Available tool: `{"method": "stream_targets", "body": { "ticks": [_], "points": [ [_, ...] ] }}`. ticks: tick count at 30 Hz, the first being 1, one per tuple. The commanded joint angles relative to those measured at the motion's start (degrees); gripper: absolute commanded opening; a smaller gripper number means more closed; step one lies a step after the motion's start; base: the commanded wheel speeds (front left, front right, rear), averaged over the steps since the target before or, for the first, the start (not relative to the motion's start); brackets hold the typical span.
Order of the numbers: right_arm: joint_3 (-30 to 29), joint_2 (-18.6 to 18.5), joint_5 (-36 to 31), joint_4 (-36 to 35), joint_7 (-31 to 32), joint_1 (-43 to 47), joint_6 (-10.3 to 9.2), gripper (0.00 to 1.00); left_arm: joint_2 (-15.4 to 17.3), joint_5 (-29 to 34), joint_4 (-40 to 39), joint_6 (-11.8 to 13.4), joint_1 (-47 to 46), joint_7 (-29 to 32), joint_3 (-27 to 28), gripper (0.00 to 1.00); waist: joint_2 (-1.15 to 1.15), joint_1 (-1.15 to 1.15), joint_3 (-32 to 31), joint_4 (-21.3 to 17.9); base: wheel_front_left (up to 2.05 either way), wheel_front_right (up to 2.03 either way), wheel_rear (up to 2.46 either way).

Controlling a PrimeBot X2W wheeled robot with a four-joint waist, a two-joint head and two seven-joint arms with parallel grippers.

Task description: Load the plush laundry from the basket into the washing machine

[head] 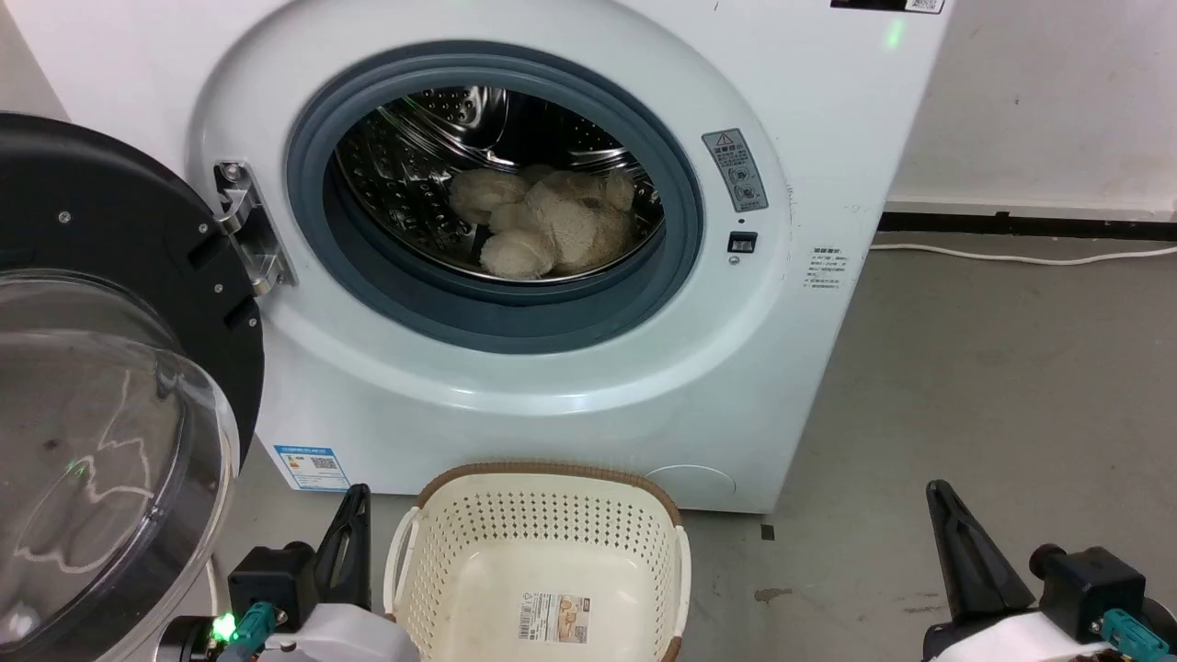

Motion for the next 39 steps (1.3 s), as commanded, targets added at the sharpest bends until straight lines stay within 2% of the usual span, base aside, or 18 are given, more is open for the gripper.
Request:
{"method": "stream_targets", "body": {
  "ticks": [1, 39],
  "points": [
    [-0.11, 0.29, -0.71, 0.15, 0.21, -1.02, 0.03, 0.0, -0.22, 0.51, -0.53, -0.21, -0.65, 0.19, 0.31, 0.0, 0.0, 0.0, 0.01, 0.0, 0.0, 0.0, 0.0],
    [-0.25, 1.23, -6.52, 0.81, 4.92, -4.34, 0.04, 0.0, -2.03, 6.21, -4.13, -0.31, -1.33, 4.87, 2.31, 0.0, 0.0, 0.0, 0.28, 0.13, 0.0, 0.0, 0.0]
  ]
}}
